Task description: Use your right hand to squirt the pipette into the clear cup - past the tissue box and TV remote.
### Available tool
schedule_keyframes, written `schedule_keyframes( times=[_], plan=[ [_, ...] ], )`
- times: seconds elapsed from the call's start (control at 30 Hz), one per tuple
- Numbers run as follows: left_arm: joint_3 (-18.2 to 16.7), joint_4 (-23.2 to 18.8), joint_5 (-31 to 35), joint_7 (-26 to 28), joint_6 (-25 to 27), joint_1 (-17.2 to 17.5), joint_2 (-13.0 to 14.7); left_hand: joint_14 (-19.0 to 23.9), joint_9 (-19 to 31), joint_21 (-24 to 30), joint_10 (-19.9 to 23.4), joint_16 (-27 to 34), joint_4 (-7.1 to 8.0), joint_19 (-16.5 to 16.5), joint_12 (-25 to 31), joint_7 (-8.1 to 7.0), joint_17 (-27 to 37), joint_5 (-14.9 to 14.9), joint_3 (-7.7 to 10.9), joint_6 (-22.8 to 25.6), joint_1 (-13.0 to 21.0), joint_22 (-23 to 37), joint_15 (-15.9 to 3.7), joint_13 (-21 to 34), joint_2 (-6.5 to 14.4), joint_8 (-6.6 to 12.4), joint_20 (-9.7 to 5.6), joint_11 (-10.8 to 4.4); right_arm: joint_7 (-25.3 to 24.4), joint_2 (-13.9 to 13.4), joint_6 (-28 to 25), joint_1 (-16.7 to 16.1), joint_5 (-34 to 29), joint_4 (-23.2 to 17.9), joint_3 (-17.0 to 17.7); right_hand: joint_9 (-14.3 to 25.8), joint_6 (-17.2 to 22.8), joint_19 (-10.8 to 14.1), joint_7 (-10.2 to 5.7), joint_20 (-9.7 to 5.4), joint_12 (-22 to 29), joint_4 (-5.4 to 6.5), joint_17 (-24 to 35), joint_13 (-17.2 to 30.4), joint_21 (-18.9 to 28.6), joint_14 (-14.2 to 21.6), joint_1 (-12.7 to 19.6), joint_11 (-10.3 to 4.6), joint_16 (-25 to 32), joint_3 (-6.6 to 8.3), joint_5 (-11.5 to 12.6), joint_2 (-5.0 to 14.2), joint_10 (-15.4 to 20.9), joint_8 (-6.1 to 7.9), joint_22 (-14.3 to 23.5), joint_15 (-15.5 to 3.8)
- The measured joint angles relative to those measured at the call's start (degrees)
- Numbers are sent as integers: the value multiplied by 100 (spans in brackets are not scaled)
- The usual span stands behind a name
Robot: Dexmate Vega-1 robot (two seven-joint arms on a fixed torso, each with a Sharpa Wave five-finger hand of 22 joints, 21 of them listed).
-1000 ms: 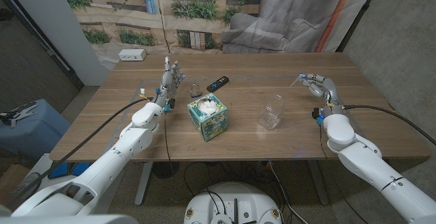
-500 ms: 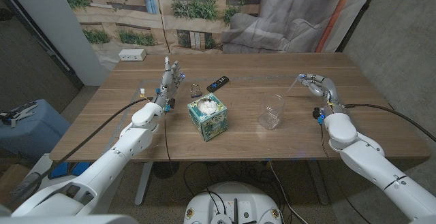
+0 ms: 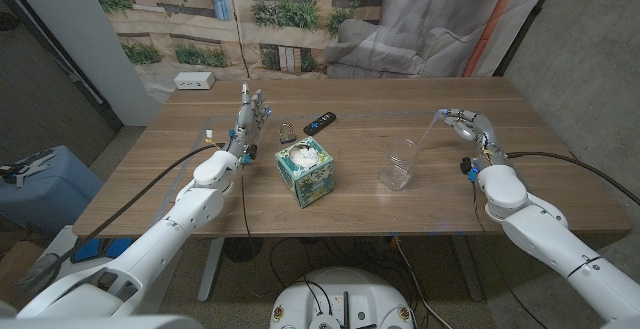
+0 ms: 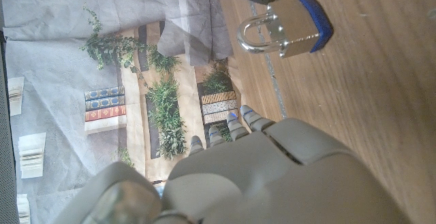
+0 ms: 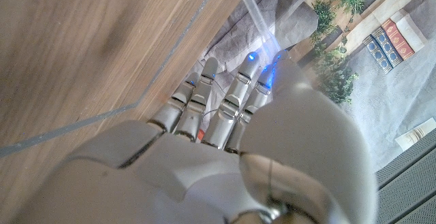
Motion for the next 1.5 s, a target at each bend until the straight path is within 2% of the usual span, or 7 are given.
schedule_keyframes(
  times=[0.63,1.27,1.3,1.5],
  plan=[
    [0,5,0,-1,-1,0,0,0,0,0,0,0,0,0,0,0,0,0,0,0,0,0,0,0,0,0,0,0,33,-56,-13,-27,100,-46,49,4,0,0,0,0,0,0,26,26,0,1,-29,-21,0,0,-1,29,-20,0,13,0],
    [0,5,0,-1,-3,-2,0,0,0,0,0,0,0,0,0,0,0,0,0,0,0,0,0,0,0,0,0,0,94,-427,-105,126,-102,-163,83,2,23,-20,22,21,0,-25,25,25,0,-10,-28,-21,0,-22,-1,29,-20,0,-3,-11],
    [0,5,0,-1,-3,-2,0,0,0,0,0,0,0,0,0,0,0,0,0,0,0,0,0,0,0,0,0,0,94,-455,-250,137,-325,-180,83,2,23,-19,22,22,0,-33,25,25,0,-10,-28,-20,0,-14,-1,29,-20,0,-3,-11],
    [0,4,0,-1,-3,-1,1,0,0,0,0,0,0,0,0,0,0,0,0,0,0,0,0,0,0,0,0,0,53,-581,-433,177,-549,-253,67,1,56,1,51,42,0,-67,25,25,0,-9,-28,-25,0,-16,27,29,-15,0,-3,-11]
  ],
)
